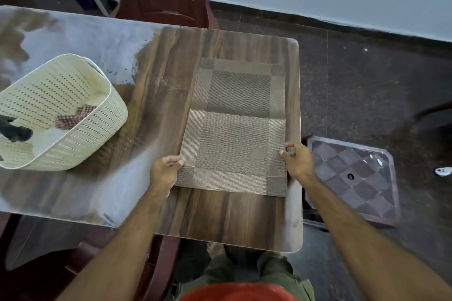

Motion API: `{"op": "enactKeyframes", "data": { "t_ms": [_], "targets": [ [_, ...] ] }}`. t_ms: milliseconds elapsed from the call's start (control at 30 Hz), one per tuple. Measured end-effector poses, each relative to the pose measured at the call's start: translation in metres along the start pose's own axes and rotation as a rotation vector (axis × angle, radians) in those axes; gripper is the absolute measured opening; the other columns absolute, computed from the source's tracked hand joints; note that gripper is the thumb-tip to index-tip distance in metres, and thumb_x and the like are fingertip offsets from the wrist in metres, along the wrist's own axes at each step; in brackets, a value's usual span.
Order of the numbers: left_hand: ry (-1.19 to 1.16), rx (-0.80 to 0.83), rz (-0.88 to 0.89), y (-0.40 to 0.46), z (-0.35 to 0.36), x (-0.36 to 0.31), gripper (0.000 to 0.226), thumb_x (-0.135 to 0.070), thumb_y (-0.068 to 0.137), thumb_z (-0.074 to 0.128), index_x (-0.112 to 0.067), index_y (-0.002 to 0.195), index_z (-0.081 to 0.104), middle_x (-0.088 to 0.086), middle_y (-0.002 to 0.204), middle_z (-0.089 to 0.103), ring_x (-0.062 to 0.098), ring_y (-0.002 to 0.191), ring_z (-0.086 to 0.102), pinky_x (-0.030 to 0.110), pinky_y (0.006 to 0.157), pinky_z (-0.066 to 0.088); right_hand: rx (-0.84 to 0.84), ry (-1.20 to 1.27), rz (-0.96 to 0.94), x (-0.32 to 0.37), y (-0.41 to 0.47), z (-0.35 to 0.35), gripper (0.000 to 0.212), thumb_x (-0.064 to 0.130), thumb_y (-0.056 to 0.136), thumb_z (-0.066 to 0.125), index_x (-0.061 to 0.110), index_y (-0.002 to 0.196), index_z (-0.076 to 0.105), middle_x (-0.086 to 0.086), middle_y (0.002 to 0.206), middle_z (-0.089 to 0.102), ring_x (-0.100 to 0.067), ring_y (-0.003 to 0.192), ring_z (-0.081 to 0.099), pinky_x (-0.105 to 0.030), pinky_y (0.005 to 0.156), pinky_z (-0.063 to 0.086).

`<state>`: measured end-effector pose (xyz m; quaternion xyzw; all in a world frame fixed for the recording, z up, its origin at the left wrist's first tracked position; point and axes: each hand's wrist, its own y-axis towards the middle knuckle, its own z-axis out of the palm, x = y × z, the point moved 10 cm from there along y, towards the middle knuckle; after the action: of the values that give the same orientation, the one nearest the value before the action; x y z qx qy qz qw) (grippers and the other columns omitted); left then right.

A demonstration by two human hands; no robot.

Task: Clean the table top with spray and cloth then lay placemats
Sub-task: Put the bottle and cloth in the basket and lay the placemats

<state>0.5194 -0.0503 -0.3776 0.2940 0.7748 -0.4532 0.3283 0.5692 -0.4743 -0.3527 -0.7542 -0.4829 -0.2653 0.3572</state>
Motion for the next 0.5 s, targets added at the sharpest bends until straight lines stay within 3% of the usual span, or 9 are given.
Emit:
{"op": "enactKeyframes", "data": {
  "t_ms": [133, 233, 400, 500],
  "targets": [
    [-0.009, 0.003, -0.014, -0.002, -0.003, 0.0, 0.018, -0.001, 0.088, 0.07, 0.004, 0.105, 0.071, 0.015, 0.094, 0.069, 0.023, 0.085, 0.062, 0.028, 0.079, 0.048, -0.015, -0.036, 0.014, 0.002, 0.0, 0.001, 0.012, 0.01, 0.09, 0.069, 0.012, 0.099, 0.062, 0.011, 0.058, 0.043, -0.008, 0.056, 0.046, -0.031, 0.067, 0.043],
    [-0.018, -0.007, -0.023, -0.005, -0.004, -0.002, 0.014, -0.003, 0.088, 0.07, 0.0, 0.102, 0.073, 0.012, 0.088, 0.069, 0.022, 0.08, 0.061, 0.026, 0.071, 0.048, -0.003, -0.155, 0.05, 0.006, -0.003, -0.001, 0.018, 0.022, 0.091, 0.067, 0.009, 0.103, 0.065, 0.003, 0.069, 0.058, -0.021, 0.073, 0.059, -0.036, 0.079, 0.051],
    [-0.129, -0.093, -0.038, -0.015, -0.026, -0.01, 0.013, -0.008, 0.092, 0.062, -0.014, 0.084, 0.069, 0.003, 0.073, 0.066, 0.019, 0.064, 0.058, 0.029, 0.062, 0.048, -0.089, -0.371, -0.072, 0.049, -0.019, -0.013, 0.024, 0.027, 0.096, 0.057, 0.009, 0.111, 0.054, -0.013, 0.108, 0.058, -0.032, 0.098, 0.055, -0.039, 0.083, 0.04],
    [-0.177, -0.133, 0.007, -0.022, -0.042, -0.027, 0.017, -0.009, 0.094, 0.06, -0.02, 0.082, 0.065, 0.001, 0.076, 0.067, 0.016, 0.064, 0.061, 0.026, 0.056, 0.048, 0.022, -0.372, -0.14, 0.079, -0.018, 0.019, 0.019, 0.032, 0.098, 0.054, 0.015, 0.106, 0.053, -0.008, 0.111, 0.059, -0.026, 0.094, 0.055, -0.031, 0.076, 0.035]
  ]
}}
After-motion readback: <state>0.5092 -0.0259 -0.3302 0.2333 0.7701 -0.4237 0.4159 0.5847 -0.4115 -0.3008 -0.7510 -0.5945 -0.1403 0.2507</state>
